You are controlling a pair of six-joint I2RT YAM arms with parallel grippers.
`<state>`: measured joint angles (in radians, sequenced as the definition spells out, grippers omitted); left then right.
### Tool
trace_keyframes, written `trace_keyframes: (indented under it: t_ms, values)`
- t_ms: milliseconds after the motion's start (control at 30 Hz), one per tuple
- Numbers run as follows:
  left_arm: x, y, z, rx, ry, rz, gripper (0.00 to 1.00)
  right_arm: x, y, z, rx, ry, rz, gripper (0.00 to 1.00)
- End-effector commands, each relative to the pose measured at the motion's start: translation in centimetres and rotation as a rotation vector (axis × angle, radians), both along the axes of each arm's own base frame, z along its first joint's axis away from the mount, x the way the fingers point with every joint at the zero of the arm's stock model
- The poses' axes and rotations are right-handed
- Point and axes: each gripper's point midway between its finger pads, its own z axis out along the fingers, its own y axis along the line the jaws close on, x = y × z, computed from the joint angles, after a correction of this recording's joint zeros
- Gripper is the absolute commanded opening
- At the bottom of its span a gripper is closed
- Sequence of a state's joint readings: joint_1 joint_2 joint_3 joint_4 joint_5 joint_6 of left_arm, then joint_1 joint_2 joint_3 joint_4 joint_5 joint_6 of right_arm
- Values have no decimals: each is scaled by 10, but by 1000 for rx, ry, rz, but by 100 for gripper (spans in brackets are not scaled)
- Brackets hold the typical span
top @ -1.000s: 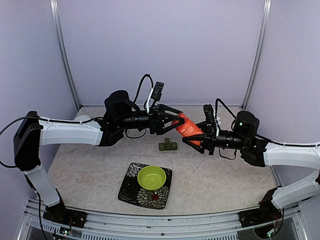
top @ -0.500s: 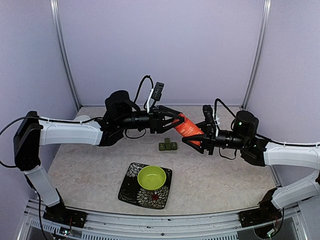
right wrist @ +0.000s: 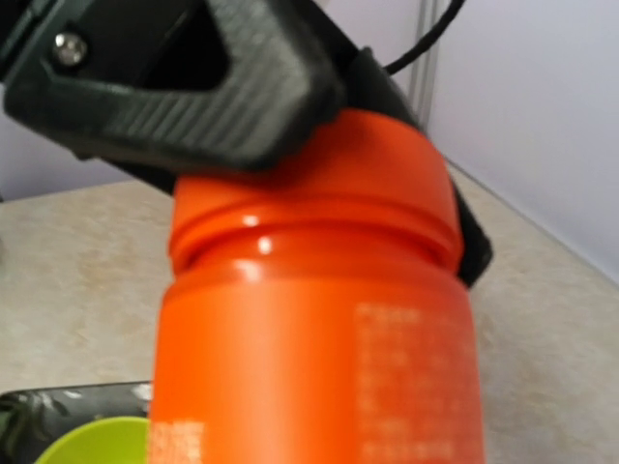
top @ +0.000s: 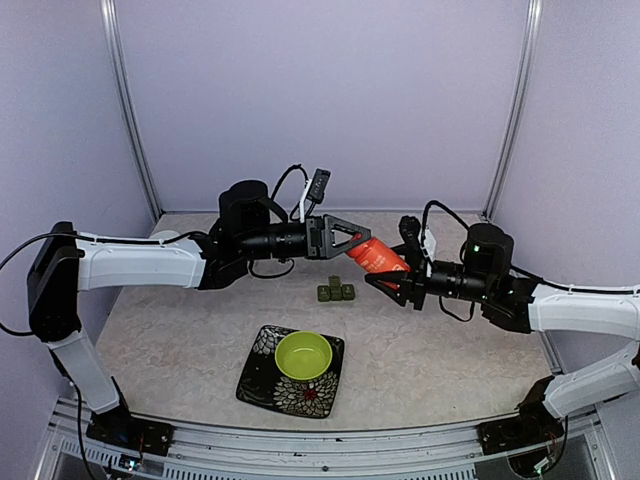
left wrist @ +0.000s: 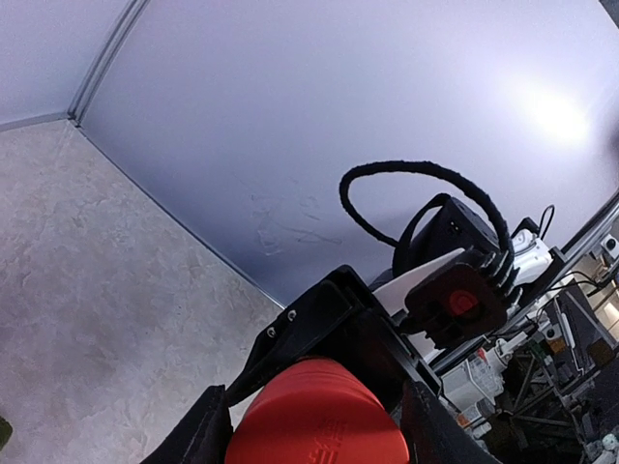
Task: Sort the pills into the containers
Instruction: Unscrew the lid of the pill bottle from the pill bottle.
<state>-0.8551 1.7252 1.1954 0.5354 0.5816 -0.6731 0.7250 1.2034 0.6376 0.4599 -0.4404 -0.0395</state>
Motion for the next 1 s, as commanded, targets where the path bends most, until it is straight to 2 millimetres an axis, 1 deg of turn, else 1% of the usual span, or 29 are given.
trace_keyframes:
  t_ms: [0,200,400,667,700,833,967]
  values:
    - [30,11,-6,32,88,133,39,10,-14,18,-9,-117,-105,1]
    - [39,15,-14,64,119,200,39,16,-21,8,-19,-130,-161,0]
    - [44,14,-16,66,163,222,39,21,-18,-7,-54,-134,-180,0]
    - [47,10,-22,79,246,199,37,24,-19,-9,-78,-185,-201,0]
    - [46,10,-21,76,246,196,39,23,-19,-8,-77,-187,-197,0]
    - [44,12,-14,67,219,202,58,17,-14,-4,-53,-186,-156,0]
    - [43,18,-6,54,159,227,72,9,-11,1,-21,-166,-110,0]
